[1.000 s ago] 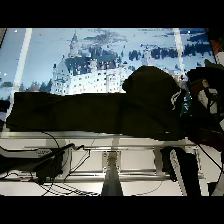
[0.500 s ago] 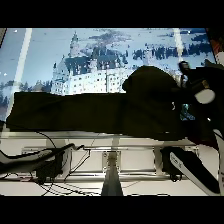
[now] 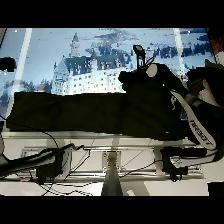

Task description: Fold the clothes and pants, and hang the long-sleeved shirts on hangers.

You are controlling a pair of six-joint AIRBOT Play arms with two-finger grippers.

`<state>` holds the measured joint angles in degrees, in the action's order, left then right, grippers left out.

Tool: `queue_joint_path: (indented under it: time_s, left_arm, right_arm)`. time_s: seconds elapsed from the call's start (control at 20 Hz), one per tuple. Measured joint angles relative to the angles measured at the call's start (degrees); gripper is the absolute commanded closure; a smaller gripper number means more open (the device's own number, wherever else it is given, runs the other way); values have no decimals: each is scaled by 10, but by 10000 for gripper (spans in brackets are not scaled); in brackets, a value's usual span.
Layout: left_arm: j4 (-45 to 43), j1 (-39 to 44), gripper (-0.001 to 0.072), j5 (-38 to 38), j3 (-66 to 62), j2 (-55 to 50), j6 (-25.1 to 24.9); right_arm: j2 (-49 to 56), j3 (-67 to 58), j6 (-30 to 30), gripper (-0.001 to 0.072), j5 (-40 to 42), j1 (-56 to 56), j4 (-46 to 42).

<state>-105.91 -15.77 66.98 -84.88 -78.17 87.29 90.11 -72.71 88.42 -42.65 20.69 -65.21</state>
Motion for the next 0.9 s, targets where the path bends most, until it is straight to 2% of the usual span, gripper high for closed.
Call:
queue_joint_path:
  time_s: [0.25, 0.5, 0.55, 0.6, 0.65, 0.9]
  left_arm:
    - [13, 6, 197, -6, 0, -6, 4]
    - [16, 8, 197, -8, 0, -12, 4]
    - [17, 8, 197, -8, 0, -13, 4]
    - [18, 8, 197, -8, 0, -13, 4]
    - [22, 8, 197, -8, 1, -14, 4]
    - [36, 8, 197, -8, 3, -15, 4]
  right_arm:
    - [60, -70, 75, 91, -88, -17, -51]
    - [78, -85, 120, 80, -167, -37, -118]
    - [82, -85, 126, 77, -175, -39, -121]
    - [85, -86, 129, 19, -178, -39, -121]
    - [87, -87, 129, 9, -177, -37, -117]
    - [105, -88, 116, 47, -142, -7, -116]
